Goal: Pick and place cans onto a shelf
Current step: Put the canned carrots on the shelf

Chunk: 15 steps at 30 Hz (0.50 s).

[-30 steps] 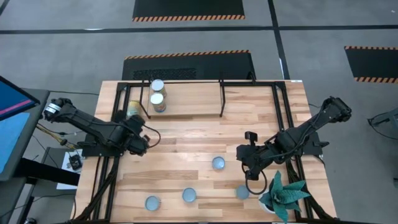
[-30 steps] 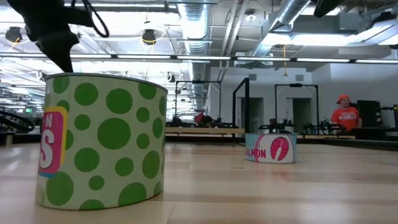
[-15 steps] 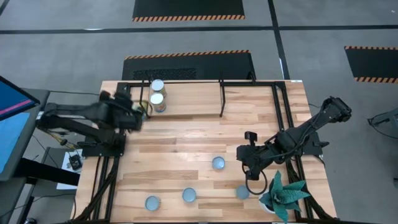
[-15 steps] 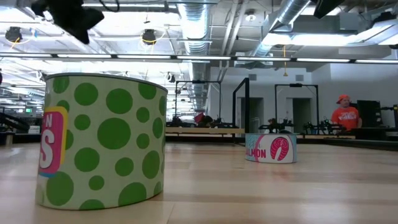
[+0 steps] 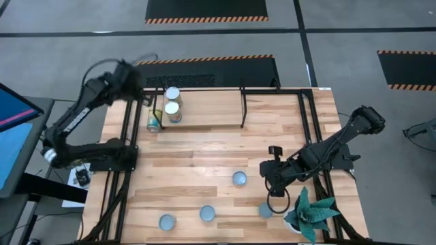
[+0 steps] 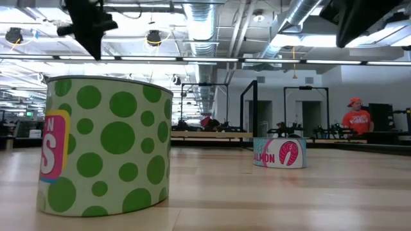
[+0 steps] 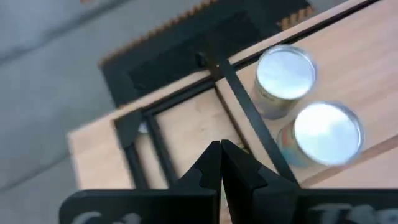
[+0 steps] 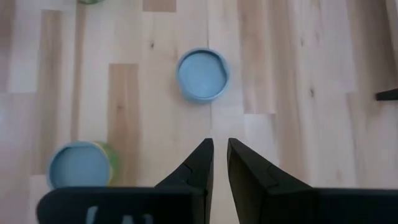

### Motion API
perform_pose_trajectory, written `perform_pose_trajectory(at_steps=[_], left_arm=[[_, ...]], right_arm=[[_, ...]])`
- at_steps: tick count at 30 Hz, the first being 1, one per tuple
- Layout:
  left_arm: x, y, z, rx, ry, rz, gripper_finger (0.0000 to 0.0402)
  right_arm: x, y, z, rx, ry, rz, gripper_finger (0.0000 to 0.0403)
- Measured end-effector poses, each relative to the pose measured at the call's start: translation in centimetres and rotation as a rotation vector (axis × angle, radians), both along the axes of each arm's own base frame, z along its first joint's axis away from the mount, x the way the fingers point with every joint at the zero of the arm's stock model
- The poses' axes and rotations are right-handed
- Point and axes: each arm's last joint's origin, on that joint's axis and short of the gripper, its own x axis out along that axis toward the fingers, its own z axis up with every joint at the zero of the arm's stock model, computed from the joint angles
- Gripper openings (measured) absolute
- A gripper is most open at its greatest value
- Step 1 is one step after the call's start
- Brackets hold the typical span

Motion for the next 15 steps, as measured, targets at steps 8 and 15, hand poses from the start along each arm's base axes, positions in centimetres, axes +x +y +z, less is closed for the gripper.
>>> perform_pose_trajectory(at_steps=[8, 15], left_arm=[[-1.0, 0.9, 1.8, -0.12, -0.18, -0.077, 0.0], [-1.5, 0.2, 1.6, -0.131, -0.054, -0.151, 0.0]], right_arm=[[-0.3, 0.5, 0.0, 0.053, 0.026, 0.03, 0.007], [-0.8, 0.8, -0.2, 0.038, 0.057, 0.039, 0.007]])
